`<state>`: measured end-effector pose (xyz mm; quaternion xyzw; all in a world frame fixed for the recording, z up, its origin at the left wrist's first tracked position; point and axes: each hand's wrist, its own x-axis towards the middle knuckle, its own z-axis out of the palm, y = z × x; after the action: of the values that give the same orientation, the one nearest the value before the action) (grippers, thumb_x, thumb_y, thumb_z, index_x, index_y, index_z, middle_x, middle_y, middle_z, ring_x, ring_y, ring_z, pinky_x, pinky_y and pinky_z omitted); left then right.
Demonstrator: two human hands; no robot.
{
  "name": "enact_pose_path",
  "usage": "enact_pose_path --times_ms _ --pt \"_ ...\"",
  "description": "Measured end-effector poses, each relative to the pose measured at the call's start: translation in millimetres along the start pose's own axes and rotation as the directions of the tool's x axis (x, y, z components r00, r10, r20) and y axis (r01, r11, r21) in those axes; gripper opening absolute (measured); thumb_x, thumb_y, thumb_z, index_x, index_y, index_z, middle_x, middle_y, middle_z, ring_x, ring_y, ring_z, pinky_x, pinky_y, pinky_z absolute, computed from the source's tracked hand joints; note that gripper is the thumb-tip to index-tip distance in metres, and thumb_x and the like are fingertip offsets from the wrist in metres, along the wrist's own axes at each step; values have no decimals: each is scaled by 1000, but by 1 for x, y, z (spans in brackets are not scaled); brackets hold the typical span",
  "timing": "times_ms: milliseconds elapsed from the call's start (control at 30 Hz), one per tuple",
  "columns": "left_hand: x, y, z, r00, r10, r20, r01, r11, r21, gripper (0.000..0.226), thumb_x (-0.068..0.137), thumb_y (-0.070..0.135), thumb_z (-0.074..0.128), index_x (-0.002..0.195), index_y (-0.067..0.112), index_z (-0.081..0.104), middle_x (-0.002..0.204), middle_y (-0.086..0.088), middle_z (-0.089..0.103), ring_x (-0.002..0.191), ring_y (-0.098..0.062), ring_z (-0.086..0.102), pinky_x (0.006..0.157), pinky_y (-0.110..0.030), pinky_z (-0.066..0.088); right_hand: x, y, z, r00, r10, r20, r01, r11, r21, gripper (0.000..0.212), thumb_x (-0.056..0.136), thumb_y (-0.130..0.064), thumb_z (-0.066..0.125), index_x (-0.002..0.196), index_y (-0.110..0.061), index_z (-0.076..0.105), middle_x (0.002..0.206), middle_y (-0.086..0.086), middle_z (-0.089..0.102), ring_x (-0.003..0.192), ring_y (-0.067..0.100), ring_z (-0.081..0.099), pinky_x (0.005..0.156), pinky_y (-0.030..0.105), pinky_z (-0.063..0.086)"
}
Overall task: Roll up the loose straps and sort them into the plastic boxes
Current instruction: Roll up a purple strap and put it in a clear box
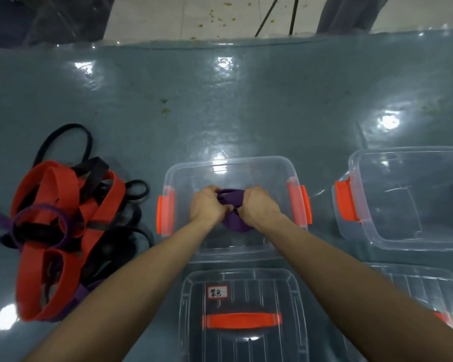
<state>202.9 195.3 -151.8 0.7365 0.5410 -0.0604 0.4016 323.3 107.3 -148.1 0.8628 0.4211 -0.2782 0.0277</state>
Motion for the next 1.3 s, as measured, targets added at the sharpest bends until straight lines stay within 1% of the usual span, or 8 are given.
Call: enact_pose_path --times_ms 100,500,633,733,867,967,1167,1300 --pt "1 3 0 999 -33 -32 34 998 43 35 80 29 94 95 10 69 101 -16 78 98 -34 75 70 -34 52 0 1 1 1000 24 0 -23 999 27 35 98 -25 68 125 -4 64 126 18 66 112 36 69 91 39 57" --pt "14 -4 -2 991 -87 104 83 996 37 29 87 32 92 88 7 76 75 -17 80 63 -28 80 73 -40 68 -17 0 -18 1000 13 21 -12 1000 -21 34 104 -28 62 127 -4 62 128 18 65 113 34 68 91 40 58" --pt "19 -4 -4 986 -97 133 90 994 57 32 87 36 92 82 9 77 62 -10 76 48 -23 75 54 -28 60 -67 8 -35 984 -122 -128 110 989 -99 30 110 -32 51 126 -9 61 126 14 64 107 33 70 85 40 56" --pt "19 -3 -6 979 -101 176 96 995 38 29 89 33 91 85 7 78 65 -9 78 53 -24 78 52 -28 60 -119 15 -27 906 -282 -317 277 959 -60 29 114 -32 43 117 -16 67 112 5 66 90 28 69 75 41 56" --pt "16 -4 -8 968 -112 224 129 990 -64 23 89 13 91 84 2 72 88 -25 81 78 -39 82 81 -52 69 -160 27 5 774 -369 -515 374 922 -98 38 113 -28 43 88 -17 69 82 4 66 72 27 62 74 43 52" --pt "10 -5 -9 965 -106 239 116 993 -27 24 87 10 91 87 4 68 97 -25 81 86 -38 82 87 -52 68 -154 30 18 686 -405 -605 389 906 -166 41 112 -26 45 79 -17 68 73 4 66 66 26 59 75 45 51" --pt "-9 -7 -15 977 160 145 -204 902 381 79 66 39 103 125 11 58 110 -2 66 96 -24 65 80 -35 52 -139 33 31 585 -418 -696 406 893 -195 42 111 -26 46 76 -16 67 71 5 66 63 28 59 69 45 49" --pt "-14 -7 -15 860 450 241 -489 594 639 96 62 47 98 139 18 48 133 -8 51 114 -31 63 82 -42 54 -137 35 37 554 -429 -713 411 886 -214 42 112 -31 45 75 -16 62 71 4 62 64 27 54 70 44 47"
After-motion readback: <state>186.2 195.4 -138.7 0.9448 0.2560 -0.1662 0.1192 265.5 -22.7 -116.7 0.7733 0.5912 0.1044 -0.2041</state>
